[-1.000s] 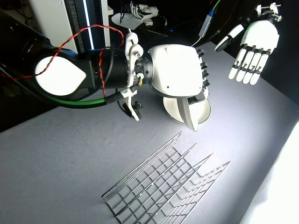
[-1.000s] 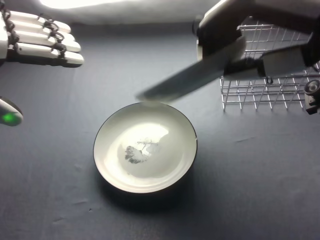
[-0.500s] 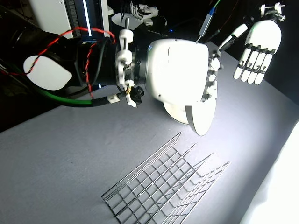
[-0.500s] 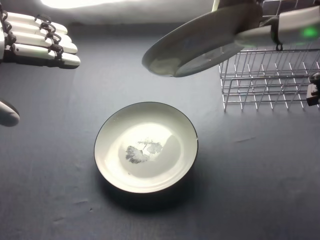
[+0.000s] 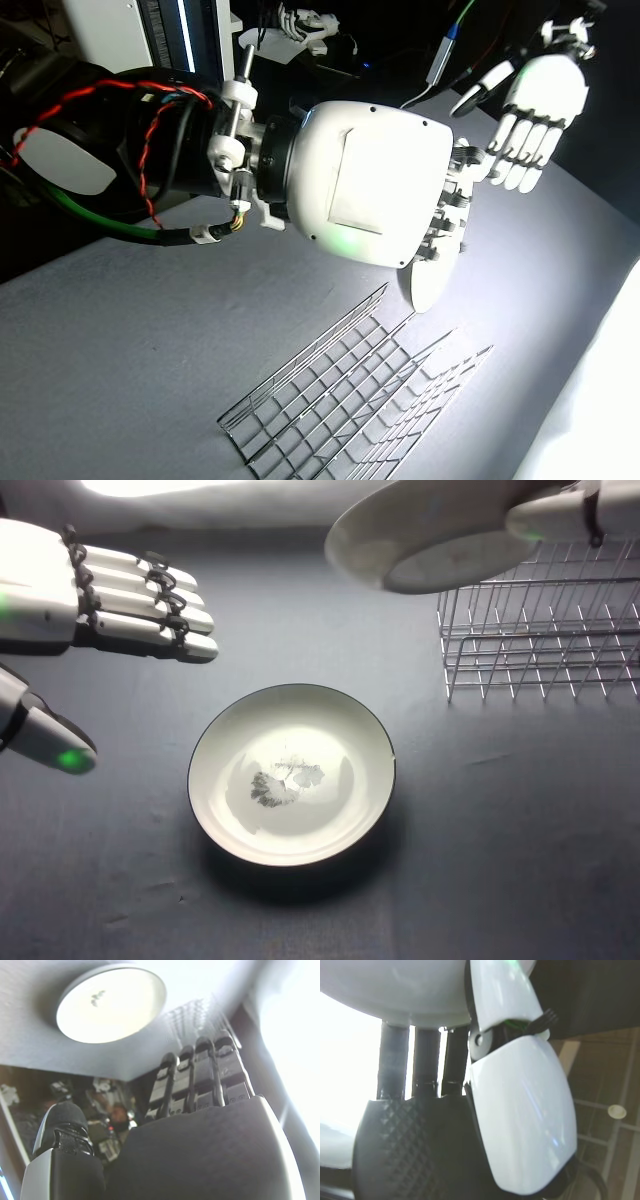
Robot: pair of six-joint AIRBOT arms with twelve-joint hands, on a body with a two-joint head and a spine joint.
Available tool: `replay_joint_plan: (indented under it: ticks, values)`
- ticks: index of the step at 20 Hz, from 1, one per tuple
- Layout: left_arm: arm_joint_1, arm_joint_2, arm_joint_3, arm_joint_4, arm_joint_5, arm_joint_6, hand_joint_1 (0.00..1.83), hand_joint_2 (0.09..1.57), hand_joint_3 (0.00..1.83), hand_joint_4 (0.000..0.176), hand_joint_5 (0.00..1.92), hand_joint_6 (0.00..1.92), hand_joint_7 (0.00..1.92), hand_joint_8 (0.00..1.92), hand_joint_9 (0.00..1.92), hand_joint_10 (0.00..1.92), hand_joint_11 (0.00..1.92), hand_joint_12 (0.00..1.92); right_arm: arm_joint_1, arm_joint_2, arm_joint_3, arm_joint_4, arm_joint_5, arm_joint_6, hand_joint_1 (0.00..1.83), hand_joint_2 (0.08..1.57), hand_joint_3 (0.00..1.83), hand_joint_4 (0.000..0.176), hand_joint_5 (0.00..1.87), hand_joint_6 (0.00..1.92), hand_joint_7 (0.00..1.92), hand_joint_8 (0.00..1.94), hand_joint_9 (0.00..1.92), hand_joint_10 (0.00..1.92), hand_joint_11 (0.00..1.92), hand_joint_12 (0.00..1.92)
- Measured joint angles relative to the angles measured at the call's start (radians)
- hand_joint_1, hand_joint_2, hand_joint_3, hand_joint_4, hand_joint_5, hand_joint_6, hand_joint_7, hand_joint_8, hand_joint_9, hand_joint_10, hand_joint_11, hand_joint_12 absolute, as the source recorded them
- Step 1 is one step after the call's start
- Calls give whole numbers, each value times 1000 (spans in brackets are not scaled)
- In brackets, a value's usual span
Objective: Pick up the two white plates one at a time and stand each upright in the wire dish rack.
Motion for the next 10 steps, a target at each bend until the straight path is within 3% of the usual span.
replay_joint_plan:
  ticks: [1,2,6,7,10]
  values:
    - [18,-2,-4,-2,13,5,0,1096,0,0,45,12,22,8,0,0,0,0,0,8,0,2,0,-1,1407,1087,0,0,853,1011,1053,846,1081,974,829,1197]
    - [40,-6,-11,8,37,14,0,1098,0,0,14,2,4,1,0,0,0,0,0,18,0,14,0,-1,1391,1084,0,0,885,1021,1081,810,1040,1008,839,1092]
    - [103,-11,-40,-27,67,35,0,1099,1,0,45,13,17,4,0,0,0,0,0,35,0,33,-4,-1,1385,1080,0,0,955,1021,1106,721,987,1032,858,1009]
    - [117,-11,-55,-25,68,44,0,1105,3,0,35,10,21,8,0,0,0,0,0,43,0,34,-4,-1,1392,1057,0,0,992,933,1167,596,1051,976,899,951]
    - [138,-11,-77,-30,76,50,0,1098,0,0,36,9,21,7,0,0,0,0,0,61,0,45,-5,-1,1391,1053,0,0,999,984,1186,498,1070,928,945,873]
